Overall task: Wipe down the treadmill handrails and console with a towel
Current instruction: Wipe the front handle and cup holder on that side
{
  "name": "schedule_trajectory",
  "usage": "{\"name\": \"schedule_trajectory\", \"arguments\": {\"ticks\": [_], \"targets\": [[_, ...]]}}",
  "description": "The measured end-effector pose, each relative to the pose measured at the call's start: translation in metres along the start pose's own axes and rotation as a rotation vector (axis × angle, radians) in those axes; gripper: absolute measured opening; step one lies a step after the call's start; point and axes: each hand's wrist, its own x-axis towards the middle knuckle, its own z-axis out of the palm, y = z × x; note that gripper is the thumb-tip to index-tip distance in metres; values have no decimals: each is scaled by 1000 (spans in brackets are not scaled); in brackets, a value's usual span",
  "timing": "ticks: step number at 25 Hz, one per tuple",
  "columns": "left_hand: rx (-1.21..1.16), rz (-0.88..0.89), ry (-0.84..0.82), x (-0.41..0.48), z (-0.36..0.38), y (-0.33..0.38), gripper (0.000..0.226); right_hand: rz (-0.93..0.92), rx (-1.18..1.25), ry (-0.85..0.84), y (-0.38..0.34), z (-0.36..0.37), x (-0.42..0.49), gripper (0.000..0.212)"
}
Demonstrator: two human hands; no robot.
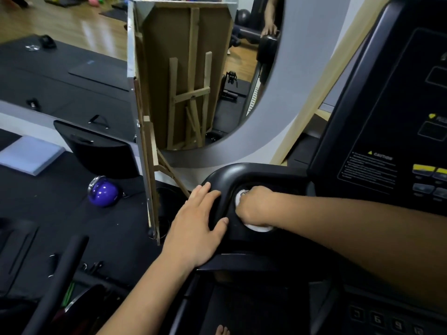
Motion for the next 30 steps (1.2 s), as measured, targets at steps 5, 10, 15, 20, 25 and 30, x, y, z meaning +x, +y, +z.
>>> {"name": "schedule_trajectory", "arguments": {"ticks": [5,10,15,20,25,30], "targets": [[-2,-9,10,1,5,-1,62,-35,204,225,26,30,-19,31],[2,-3,23,2,6,-2,61,291,643,385,11,25,-17,29],[13,-2,31,1,5,-1,60,240,583,318,3,30,3,21],[32,8,29,4,6,-1,60,-131,168,378,21,39,3,28],[23,0,20,0,5,1,60,-266,-136,647,22,30,-17,21],[30,0,22,0,5,1,61,334,575,130,2,12,-27,60]]}}
